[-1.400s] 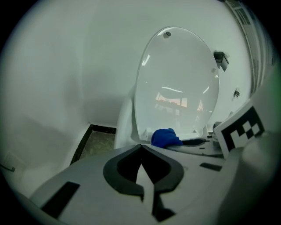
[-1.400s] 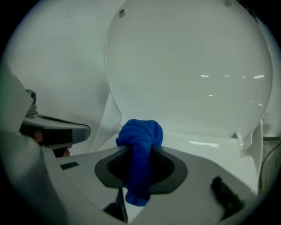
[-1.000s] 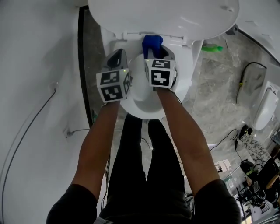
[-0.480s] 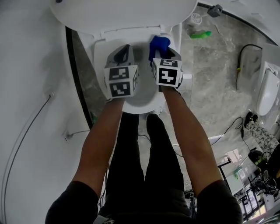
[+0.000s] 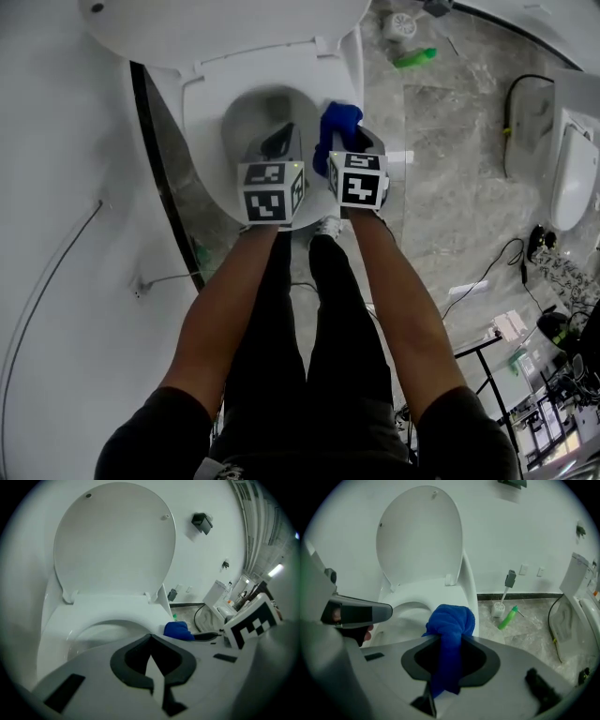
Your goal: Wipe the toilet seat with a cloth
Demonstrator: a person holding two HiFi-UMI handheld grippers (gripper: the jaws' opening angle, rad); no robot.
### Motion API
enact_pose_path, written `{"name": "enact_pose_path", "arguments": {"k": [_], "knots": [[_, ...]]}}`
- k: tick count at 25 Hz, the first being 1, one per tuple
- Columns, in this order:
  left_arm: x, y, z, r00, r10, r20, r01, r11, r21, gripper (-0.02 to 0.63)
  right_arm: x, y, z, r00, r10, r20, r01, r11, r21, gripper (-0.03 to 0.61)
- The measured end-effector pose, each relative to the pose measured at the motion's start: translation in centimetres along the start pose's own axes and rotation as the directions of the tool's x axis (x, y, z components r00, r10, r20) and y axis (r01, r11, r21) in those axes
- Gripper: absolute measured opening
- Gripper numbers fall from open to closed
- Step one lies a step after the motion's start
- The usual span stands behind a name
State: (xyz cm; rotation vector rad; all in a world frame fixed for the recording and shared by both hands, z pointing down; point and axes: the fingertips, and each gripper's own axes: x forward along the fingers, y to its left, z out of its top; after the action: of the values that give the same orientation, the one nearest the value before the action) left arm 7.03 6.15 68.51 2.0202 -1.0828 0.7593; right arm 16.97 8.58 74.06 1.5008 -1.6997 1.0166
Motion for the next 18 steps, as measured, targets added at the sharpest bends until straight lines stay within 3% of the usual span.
{"name": "enact_pose_path", "arguments": {"k": [5,11,15,18], "knots": [[-2.1,-1.3,-5.2,0.998,0.036,-0.059,-0.031,0.996,0.089,0.009,-2.1,0.8,-4.0,0.999,0.032,-0.025,-0.033,0.999,-0.023,0.097],[-5.7,-0.8,-10.6,0.993,0.074,-0.088,-0.063,0.991,0.122,0.009,-4.6,3.1,-8.8,0.997,0.059,-0.049,-0.063,0.994,-0.091,0.097],[-7.0,-1.3,-12.9,0.992,0.071,-0.101,-0.064,0.995,0.073,0.009,-5.8,5.1,-11.7,0.992,0.086,-0.087,-0.098,0.985,-0.139,0.097],[-8.2,-1.3,-14.2,0.994,0.053,-0.099,-0.060,0.996,-0.064,0.009,-6.4,6.6,-14.0,0.987,0.102,-0.125,-0.122,0.979,-0.161,0.097]]}}
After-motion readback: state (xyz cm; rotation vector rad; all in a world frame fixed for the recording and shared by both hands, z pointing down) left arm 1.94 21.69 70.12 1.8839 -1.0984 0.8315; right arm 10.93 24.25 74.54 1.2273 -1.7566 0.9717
